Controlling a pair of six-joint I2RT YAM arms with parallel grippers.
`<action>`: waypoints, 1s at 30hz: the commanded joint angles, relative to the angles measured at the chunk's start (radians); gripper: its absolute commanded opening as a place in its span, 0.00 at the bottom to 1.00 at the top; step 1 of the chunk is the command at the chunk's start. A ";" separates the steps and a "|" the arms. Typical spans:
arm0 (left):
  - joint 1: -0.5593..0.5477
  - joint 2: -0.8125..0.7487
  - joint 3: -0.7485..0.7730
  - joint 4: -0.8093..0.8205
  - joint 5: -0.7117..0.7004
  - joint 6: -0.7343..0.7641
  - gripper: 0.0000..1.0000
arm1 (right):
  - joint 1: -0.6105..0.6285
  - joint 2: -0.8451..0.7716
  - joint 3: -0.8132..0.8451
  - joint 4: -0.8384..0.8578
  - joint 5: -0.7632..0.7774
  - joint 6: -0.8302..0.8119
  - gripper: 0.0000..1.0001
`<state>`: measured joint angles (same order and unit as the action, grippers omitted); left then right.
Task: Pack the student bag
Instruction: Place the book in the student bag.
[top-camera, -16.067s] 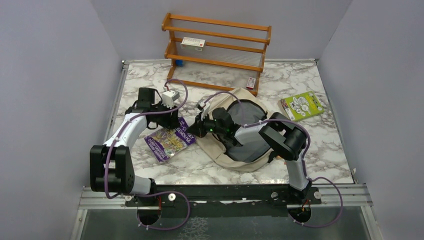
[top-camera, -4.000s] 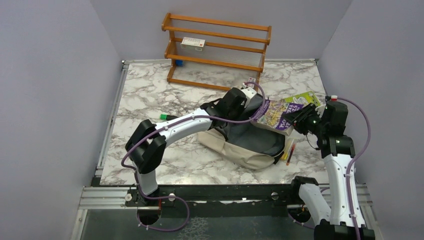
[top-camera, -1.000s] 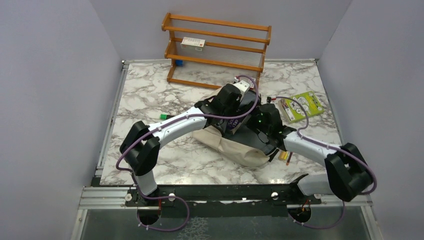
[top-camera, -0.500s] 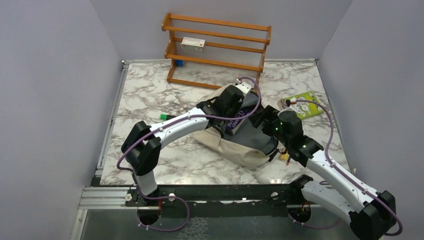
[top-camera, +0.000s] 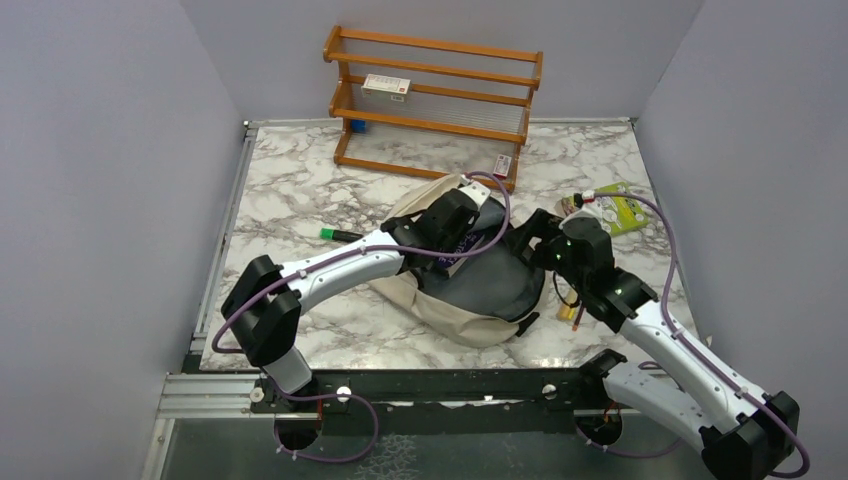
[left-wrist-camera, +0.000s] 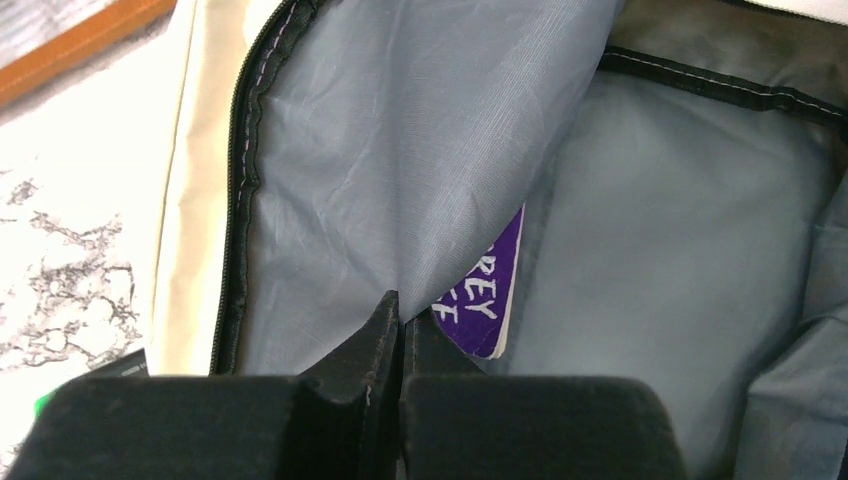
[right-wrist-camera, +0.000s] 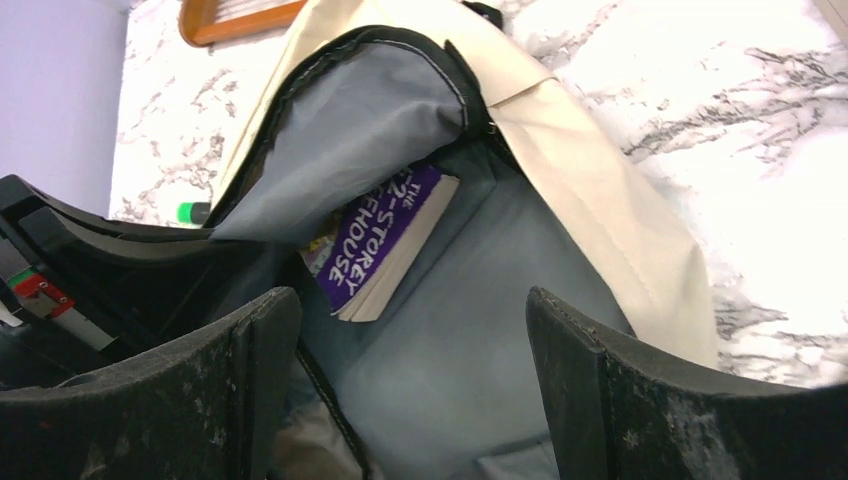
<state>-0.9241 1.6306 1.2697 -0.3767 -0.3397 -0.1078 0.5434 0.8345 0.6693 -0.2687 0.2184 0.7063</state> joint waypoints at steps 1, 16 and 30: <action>0.004 -0.032 -0.024 -0.030 -0.002 -0.046 0.00 | 0.006 -0.025 -0.013 -0.060 0.080 0.031 0.87; 0.015 -0.117 -0.005 0.072 0.163 -0.086 0.50 | -0.116 0.196 0.194 -0.086 0.176 -0.037 0.87; 0.064 0.006 0.147 0.113 0.394 -0.096 0.55 | -0.556 0.711 0.473 0.036 0.085 -0.129 0.89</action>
<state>-0.8562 1.6127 1.4166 -0.2668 -0.0666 -0.1799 0.0288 1.4384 1.0439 -0.2764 0.2497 0.6174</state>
